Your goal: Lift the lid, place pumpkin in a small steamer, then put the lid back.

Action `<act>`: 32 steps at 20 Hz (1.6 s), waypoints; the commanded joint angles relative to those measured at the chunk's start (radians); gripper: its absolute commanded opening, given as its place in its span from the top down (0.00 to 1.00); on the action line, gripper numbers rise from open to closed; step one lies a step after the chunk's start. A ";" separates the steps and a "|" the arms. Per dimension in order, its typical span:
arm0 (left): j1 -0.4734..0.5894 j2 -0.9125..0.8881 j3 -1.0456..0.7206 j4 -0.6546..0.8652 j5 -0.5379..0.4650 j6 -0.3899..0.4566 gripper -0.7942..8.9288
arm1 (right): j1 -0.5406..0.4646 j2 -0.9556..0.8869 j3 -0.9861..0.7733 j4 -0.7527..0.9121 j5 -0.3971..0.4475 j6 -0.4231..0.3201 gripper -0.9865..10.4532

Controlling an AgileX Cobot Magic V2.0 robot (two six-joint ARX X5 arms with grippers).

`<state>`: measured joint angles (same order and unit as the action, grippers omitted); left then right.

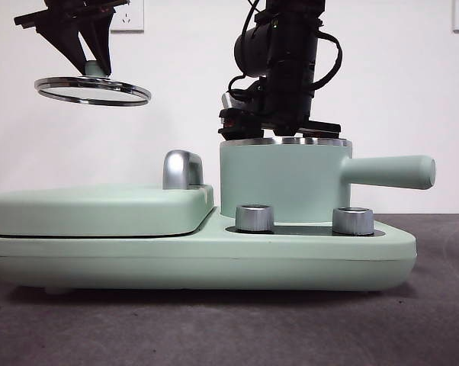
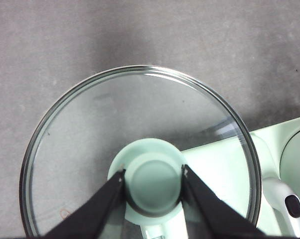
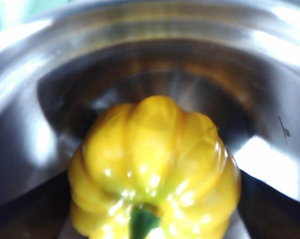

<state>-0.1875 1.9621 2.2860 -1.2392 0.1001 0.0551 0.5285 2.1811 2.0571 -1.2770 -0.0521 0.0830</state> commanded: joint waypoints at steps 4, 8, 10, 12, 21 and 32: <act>-0.002 -0.010 0.030 0.021 0.001 -0.015 0.90 | 0.006 0.008 0.057 -0.008 0.000 0.009 0.43; -0.003 -0.010 0.030 0.020 0.001 -0.019 0.90 | 0.006 -0.001 0.217 -0.137 0.001 0.011 0.43; -0.003 -0.010 0.030 0.020 0.002 -0.019 0.90 | 0.006 -0.032 0.266 -0.141 0.000 0.019 0.43; -0.003 -0.010 0.030 0.019 0.002 -0.022 0.90 | 0.008 -0.091 0.265 -0.146 0.000 0.023 0.43; -0.087 -0.010 0.030 0.011 0.002 -0.022 0.90 | 0.025 -0.661 -0.169 -0.146 0.002 0.015 0.43; -0.414 -0.008 0.030 0.061 0.002 -0.018 0.90 | 0.081 -1.454 -0.997 0.273 0.002 0.163 0.43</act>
<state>-0.5915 1.9617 2.2860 -1.1984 0.1005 0.0368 0.6029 0.7273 1.0557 -1.0164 -0.0521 0.2188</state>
